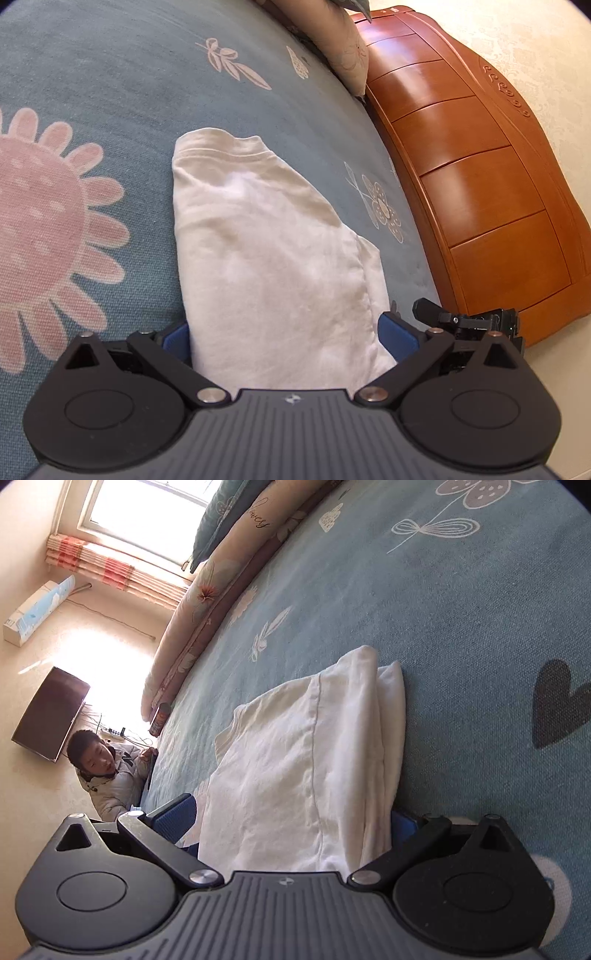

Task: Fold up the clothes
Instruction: 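Close both tools on the folded shirt edge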

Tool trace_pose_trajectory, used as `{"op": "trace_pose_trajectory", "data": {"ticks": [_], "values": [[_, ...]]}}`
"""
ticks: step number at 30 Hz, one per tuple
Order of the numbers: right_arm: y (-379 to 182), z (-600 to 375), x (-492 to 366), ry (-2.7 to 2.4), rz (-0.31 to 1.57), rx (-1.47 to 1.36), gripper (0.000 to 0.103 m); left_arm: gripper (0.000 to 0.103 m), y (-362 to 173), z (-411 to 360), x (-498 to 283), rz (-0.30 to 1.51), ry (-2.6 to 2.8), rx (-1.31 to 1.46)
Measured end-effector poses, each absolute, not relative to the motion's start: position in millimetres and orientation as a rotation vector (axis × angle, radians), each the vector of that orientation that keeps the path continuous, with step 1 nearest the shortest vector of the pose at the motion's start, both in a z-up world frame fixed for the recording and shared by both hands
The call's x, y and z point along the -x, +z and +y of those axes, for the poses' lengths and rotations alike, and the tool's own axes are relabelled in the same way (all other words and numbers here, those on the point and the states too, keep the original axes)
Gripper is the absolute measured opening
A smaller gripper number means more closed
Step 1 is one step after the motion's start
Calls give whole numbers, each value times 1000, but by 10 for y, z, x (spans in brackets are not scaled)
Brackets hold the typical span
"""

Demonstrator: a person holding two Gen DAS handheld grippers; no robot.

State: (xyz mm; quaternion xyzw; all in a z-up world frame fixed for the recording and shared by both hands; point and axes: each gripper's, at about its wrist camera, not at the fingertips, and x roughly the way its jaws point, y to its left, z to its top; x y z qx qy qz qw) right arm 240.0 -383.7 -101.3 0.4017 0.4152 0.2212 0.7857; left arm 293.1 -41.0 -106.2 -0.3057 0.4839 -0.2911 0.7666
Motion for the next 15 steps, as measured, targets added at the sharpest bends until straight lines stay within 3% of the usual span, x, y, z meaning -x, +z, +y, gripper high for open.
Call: {"op": "trace_pose_trajectory", "data": {"ticks": [4, 6, 11, 14, 15], "values": [[-993, -3785, -2369, 502, 919, -808, 103, 100, -1043, -404, -2807, 1040, -667, 598], [-1004, -3782, -2258, 534, 918, -772, 102, 93, -1051, -340, -2707, 1020, -688, 582], [-991, -3796, -2230, 466, 930, -756, 82, 60, -1061, -278, -2724, 1019, -653, 545], [-980, -3766, -2233, 428, 943, -695, 69, 53, -1033, -313, -2714, 1017, -632, 494], [-971, -3753, -2230, 416, 944, -674, 55, 45, -1025, -325, -2705, 1017, -617, 478]]}}
